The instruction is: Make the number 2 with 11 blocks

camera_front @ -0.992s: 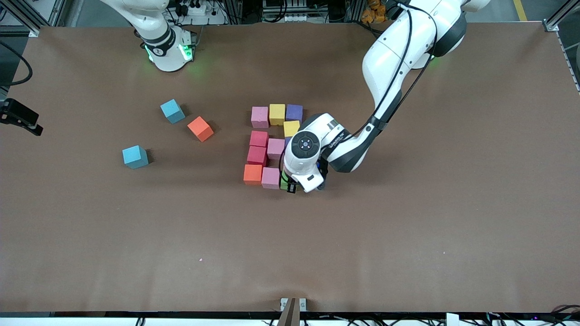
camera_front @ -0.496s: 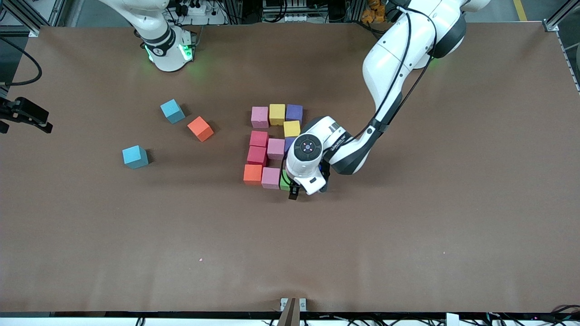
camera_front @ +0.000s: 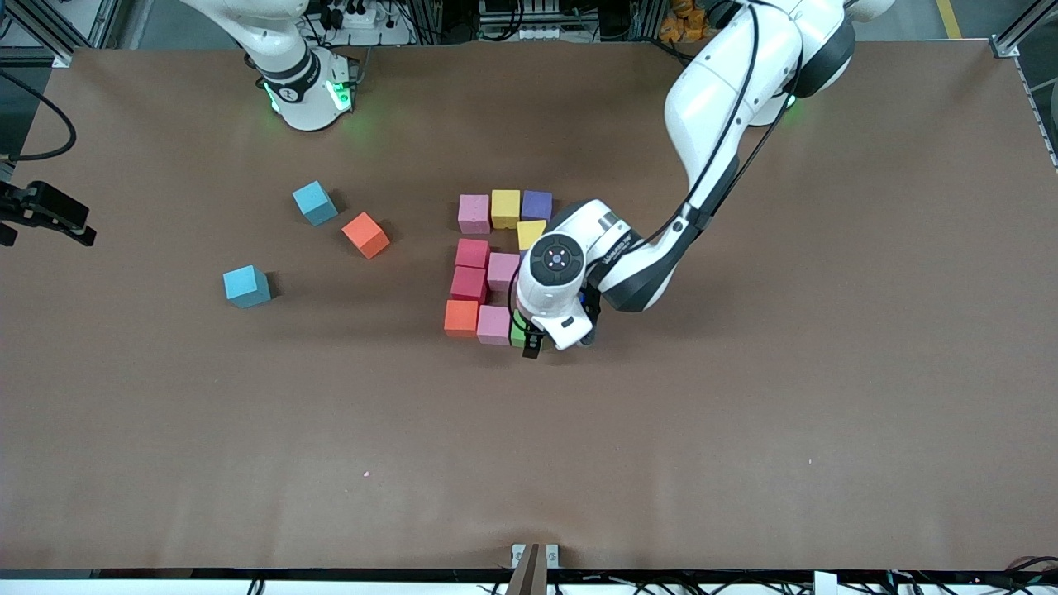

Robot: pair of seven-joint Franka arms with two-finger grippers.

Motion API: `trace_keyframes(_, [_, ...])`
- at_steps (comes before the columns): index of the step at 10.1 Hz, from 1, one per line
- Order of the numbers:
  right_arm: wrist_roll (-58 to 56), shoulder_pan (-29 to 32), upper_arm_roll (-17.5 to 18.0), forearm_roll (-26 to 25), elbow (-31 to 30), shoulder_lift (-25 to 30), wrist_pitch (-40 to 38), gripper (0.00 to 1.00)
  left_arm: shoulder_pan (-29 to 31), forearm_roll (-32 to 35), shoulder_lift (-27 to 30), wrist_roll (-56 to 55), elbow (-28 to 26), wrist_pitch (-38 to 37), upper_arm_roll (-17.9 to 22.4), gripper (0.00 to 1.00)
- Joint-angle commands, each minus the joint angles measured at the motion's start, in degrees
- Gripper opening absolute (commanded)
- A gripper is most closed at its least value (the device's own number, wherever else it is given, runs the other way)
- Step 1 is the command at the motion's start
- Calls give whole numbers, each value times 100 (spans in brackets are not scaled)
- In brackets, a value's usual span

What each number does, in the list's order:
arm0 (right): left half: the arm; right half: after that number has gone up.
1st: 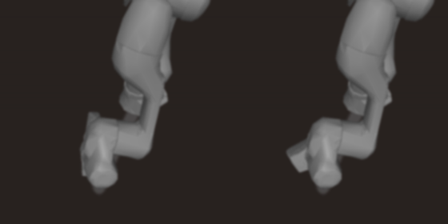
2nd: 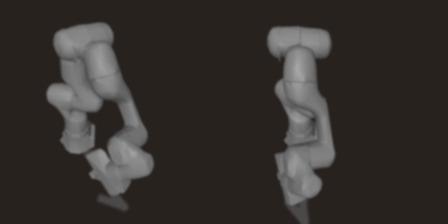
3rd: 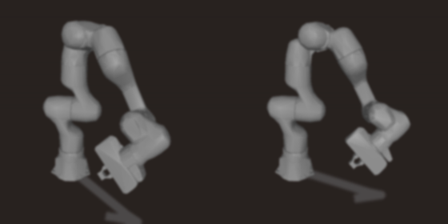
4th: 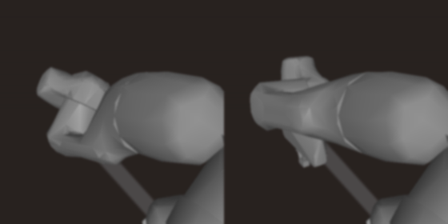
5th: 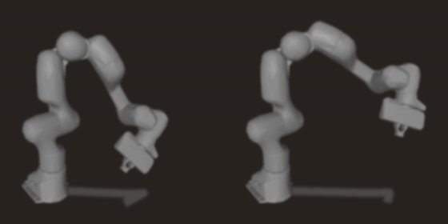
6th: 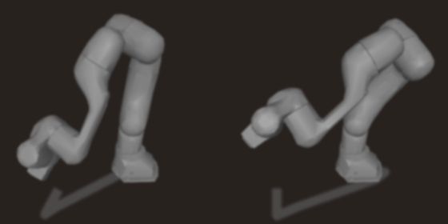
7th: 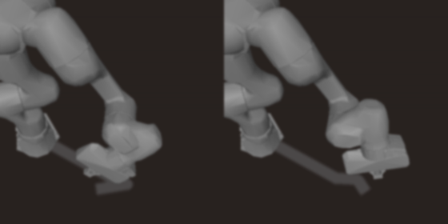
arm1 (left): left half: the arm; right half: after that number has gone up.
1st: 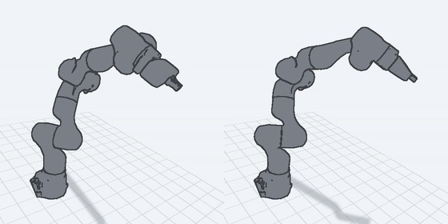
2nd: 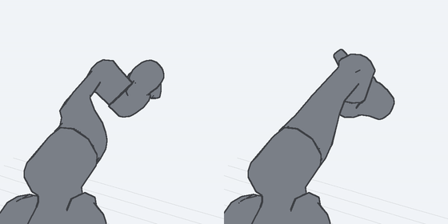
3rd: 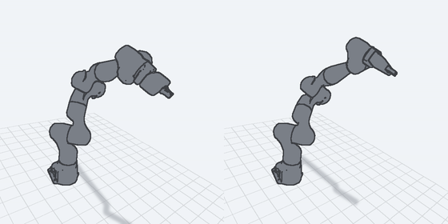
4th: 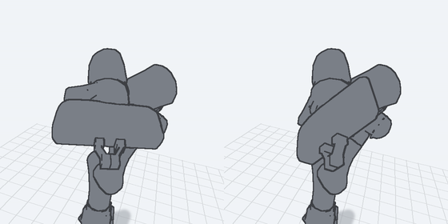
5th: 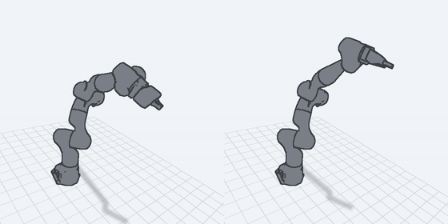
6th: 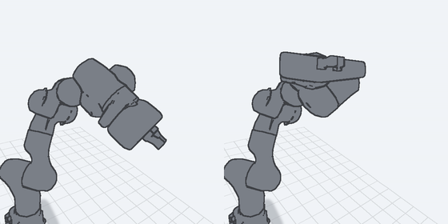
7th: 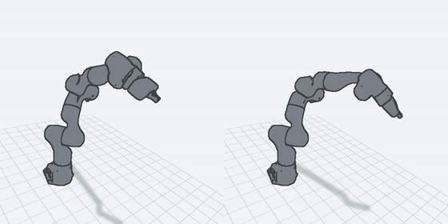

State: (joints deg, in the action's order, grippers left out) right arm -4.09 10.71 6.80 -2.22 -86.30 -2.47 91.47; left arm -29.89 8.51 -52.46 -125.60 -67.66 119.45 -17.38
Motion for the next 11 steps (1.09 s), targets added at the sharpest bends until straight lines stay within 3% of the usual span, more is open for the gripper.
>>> trace_keyframes(1, [-13, 46, -12, 151, 60, -34, 12, 100, 297, -130, 507, 210, -80, -649, 24, 100])
trace_keyframes(5, [-21, 28, -21, 160, 78, -34, 12, 100, 1421, -156, 1596, 1622, -168, -1896, 24, 100])
trace_keyframes(8, [-30, 11, -21, 151, 78, -34, 12, 100, 2073, -122, 2115, 3142, -203, -2564, 33, 100])
trace_keyframes(11, [-30, -25, -12, 99, 87, -34, 12, 100, 2793, -200, 3054, 5417, -1140, -2866, 15, 100])
